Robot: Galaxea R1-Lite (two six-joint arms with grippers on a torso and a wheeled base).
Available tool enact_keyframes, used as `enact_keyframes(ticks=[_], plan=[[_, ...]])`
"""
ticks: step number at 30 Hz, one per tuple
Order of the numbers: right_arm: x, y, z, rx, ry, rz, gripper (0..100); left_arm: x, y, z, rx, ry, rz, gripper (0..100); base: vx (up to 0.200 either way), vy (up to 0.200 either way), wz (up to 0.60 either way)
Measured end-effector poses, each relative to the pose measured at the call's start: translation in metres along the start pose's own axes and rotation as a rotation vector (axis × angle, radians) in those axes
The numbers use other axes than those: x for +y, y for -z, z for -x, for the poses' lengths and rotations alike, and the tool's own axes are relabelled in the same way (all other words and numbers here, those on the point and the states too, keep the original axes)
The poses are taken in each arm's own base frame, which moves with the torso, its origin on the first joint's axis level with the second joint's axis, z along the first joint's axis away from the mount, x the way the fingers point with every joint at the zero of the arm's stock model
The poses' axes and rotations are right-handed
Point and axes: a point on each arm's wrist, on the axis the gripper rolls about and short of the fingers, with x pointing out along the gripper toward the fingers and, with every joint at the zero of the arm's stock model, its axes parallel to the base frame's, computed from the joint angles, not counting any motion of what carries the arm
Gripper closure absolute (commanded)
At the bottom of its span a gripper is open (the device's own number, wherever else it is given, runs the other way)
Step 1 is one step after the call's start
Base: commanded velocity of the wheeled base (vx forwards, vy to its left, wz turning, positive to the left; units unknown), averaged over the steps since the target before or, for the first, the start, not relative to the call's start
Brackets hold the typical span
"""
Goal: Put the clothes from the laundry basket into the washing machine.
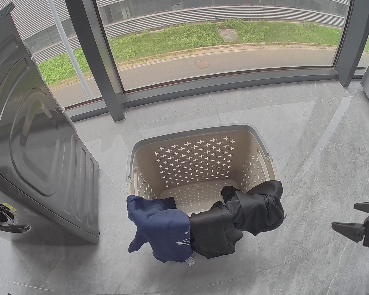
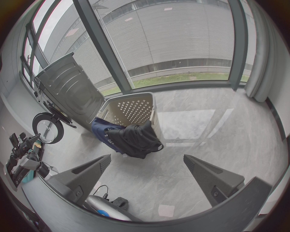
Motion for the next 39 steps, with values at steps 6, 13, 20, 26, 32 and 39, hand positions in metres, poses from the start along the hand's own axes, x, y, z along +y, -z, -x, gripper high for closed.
enact_keyframes(ticks=[6,13,20,26,32,39], plan=[[0.010,-0.004,-0.035,0.074,-0.012,0.008,0,0.000,0.000,0.000,0.000,0.000,0.000,0,0.000,0.000,0.00],[0.020,-0.011,-0.067,0.089,-0.009,-0.002,0,0.000,0.000,0.000,0.000,0.000,0.000,0,0.000,0.000,0.00],[0.026,-0.012,-0.093,0.098,-0.012,-0.010,0,0.000,0.000,0.000,0.000,0.000,0.000,0,0.000,0.000,0.00],[0.028,-0.010,-0.111,0.102,-0.018,-0.020,0,0.000,0.000,0.000,0.000,0.000,0.000,0,0.000,0.000,0.00],[0.032,-0.005,-0.132,0.124,-0.023,-0.018,0,0.000,0.000,0.000,0.000,0.000,0.000,0,0.000,0.000,0.00],[0.033,0.001,-0.155,0.142,-0.018,-0.023,0,0.000,0.000,0.000,0.000,0.000,0.000,0,0.000,0.000,0.00]])
